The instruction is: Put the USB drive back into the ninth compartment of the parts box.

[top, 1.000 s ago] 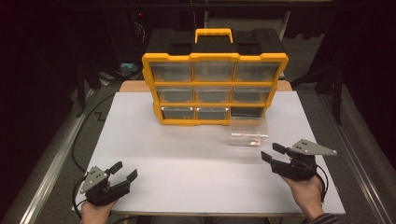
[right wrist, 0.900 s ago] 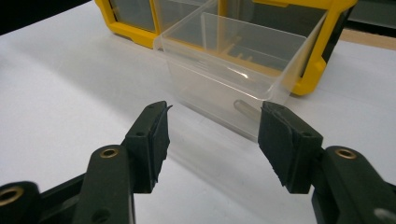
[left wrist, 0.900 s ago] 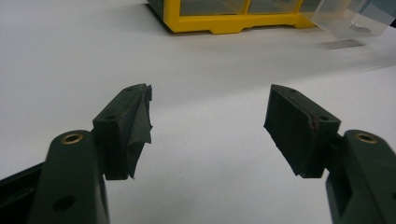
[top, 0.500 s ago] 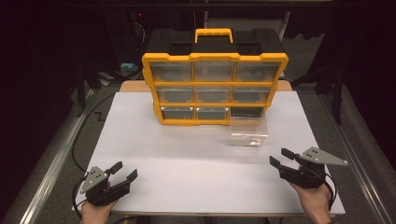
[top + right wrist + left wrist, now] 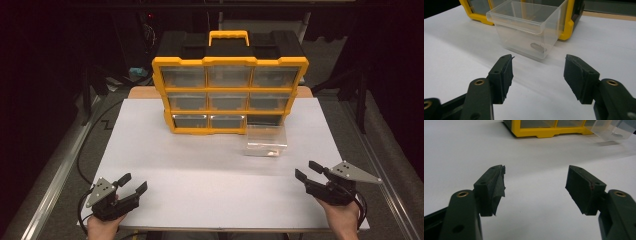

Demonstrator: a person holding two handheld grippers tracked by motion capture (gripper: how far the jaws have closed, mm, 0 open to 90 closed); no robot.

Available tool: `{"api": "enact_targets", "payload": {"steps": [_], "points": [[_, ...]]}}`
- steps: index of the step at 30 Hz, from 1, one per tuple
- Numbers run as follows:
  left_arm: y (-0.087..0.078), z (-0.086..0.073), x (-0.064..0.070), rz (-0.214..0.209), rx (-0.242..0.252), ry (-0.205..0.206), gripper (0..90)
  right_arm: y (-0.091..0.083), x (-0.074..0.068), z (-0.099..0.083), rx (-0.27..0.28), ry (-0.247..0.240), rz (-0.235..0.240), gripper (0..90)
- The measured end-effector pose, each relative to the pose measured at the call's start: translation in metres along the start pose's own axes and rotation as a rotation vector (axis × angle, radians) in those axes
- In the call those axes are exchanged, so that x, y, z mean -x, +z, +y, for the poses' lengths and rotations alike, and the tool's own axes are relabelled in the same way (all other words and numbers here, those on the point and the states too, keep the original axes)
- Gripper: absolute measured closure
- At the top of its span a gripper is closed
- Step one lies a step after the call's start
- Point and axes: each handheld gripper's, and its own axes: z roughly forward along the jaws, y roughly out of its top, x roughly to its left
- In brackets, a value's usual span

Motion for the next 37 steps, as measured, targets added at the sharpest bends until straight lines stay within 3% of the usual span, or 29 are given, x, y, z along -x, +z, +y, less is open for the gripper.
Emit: {"api": "enact_targets", "payload": {"steps": [8, 37], "points": [[0.000, 0.000, 0.000, 0.000, 0.002, 0.000, 32.4, -0.002, 0.005, -0.011, 0.009, 0.013, -0.021, 37.7], [-0.002, 0.000, 0.000, 0.003, 0.009, -0.003, 32.4, -0.013, 0.015, -0.054, 0.045, 0.093, -0.032, 31.2]]}}
